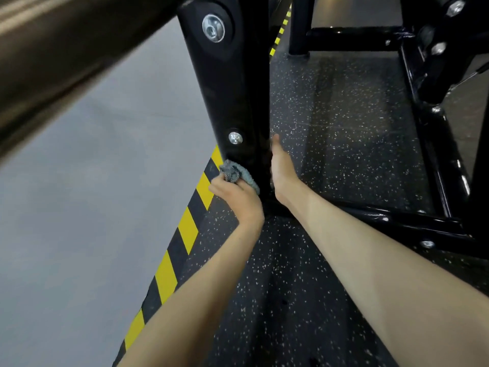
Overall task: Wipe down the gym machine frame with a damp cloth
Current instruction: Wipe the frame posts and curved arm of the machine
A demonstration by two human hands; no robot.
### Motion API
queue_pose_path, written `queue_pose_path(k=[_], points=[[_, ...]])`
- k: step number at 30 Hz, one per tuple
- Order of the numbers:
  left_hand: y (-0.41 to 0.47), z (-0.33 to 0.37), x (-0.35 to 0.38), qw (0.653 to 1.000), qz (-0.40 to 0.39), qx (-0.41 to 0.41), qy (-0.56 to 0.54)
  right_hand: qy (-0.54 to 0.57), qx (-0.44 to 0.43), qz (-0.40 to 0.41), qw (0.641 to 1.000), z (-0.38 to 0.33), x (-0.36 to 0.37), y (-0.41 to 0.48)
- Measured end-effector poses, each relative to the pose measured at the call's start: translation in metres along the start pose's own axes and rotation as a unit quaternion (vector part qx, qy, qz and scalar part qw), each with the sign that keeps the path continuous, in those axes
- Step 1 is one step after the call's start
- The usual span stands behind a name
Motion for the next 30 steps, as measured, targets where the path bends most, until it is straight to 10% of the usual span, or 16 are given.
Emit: queue_pose_path(k=[7,14,22,30], points=[[-0.043,-0.1,-0.009,0.952,-0.096,-0.28,0.08,0.001,0.021,0.02,1.0,0.008,-0.001,0.004],[-0.026,-0.039,-0.003,0.996,0.002,-0.084,0.019,-0.067,0.022,0.014,0.997,0.038,-0.021,0.02],[-0.024,-0.112,-0.005,0.93,-0.036,-0.338,0.141,-0.066,0.05,-0.002,0.997,0.057,-0.016,0.028],[-0.016,-0.103,-0.012,0.914,-0.01,-0.39,0.111,-0.088,0.029,-0.018,0.996,0.057,-0.026,0.019]])
Point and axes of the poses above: each hand's wrist, its own y-axis towards the middle knuckle, its own x-axis out of the palm, z = x × y, the point moved 4 cm from there along y, towards the middle knuckle, and after that the axes turned 15 degrees about -y, right-handed, at the moved point
